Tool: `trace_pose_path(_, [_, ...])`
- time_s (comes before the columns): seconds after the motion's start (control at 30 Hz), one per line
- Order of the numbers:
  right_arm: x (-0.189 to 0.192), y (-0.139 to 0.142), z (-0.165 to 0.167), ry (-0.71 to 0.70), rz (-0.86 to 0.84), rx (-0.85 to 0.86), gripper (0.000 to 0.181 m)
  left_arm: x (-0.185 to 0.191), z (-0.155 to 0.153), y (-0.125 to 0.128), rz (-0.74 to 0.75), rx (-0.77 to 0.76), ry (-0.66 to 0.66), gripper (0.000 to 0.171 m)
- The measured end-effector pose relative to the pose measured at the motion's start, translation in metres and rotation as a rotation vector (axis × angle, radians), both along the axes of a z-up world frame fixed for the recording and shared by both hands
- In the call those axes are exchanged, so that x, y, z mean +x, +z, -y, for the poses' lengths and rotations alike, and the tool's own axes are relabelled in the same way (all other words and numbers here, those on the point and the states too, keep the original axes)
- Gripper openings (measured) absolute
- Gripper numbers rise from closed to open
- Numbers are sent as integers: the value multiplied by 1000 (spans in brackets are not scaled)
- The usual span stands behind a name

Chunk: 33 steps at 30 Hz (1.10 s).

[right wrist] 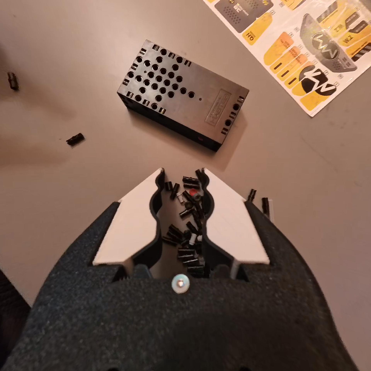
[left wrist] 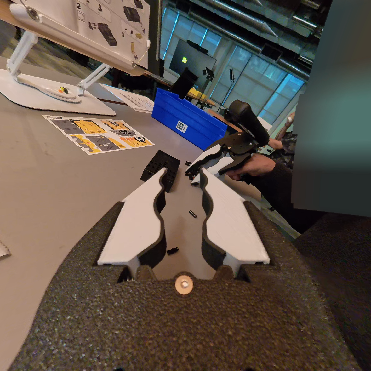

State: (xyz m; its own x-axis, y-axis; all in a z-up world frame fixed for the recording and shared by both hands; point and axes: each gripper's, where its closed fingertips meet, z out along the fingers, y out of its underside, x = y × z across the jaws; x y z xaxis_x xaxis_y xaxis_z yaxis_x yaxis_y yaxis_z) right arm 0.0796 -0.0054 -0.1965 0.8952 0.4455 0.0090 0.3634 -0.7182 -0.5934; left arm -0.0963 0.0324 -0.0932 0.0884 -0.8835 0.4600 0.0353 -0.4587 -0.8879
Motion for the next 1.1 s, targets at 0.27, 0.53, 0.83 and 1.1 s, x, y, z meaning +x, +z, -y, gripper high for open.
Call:
trace_pose_path(0.27, [4, -3, 7, 17, 15, -25, 33, -1, -2, 1, 23, -33, -11, 31])
trace_pose_path(0.53, [19, -3, 16, -6, 59, -34, 22, -2, -2, 1, 27, -36, -15, 31])
trace_pose_path(0.83, [19, 19, 9, -58, 3, 78, 22, -2, -2, 1, 29, -38, -15, 30])
trace_pose_path(1.1, [8, 15, 3, -100, 30, 156, 0, -2, -3, 1, 33, -40, -14, 30])
